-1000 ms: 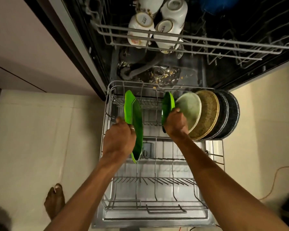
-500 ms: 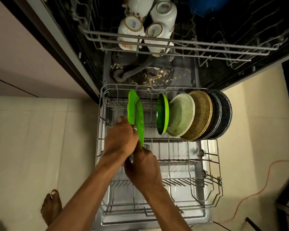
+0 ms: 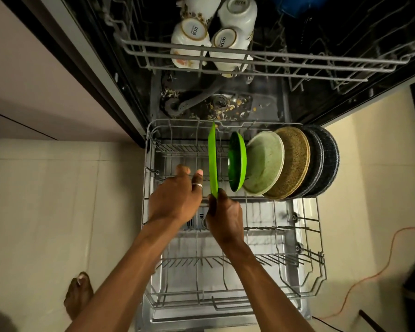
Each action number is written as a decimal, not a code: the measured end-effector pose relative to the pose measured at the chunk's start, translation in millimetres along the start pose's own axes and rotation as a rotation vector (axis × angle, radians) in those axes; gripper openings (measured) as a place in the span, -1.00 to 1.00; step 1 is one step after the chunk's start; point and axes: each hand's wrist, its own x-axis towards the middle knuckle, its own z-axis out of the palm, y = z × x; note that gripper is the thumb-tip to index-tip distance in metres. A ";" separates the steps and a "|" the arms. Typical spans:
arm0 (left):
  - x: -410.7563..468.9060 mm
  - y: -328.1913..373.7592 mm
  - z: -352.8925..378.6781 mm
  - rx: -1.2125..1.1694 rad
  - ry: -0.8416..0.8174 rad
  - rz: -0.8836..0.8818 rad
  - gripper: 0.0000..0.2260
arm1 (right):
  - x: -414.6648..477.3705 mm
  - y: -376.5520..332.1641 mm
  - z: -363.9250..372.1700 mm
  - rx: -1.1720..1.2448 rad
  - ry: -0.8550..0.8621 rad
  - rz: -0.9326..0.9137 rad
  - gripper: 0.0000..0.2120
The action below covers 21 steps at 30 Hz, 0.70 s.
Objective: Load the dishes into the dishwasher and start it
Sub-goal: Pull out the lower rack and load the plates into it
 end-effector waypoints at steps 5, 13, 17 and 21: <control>1.6 -5.5 0.3 0.005 -0.006 -0.005 -0.55 | 8.7 7.5 6.6 0.033 0.004 0.014 -0.88; 0.9 -14.0 4.6 0.011 -0.028 -0.022 -0.56 | 25.9 8.1 9.6 0.078 -0.068 0.111 -0.82; -1.4 -14.1 4.5 0.001 -0.039 -0.034 -0.57 | 22.2 23.2 13.2 0.068 -0.176 0.235 -0.82; -2.2 -15.7 2.3 0.031 -0.036 -0.013 -0.56 | 15.5 37.9 20.3 0.037 -0.208 0.226 -0.80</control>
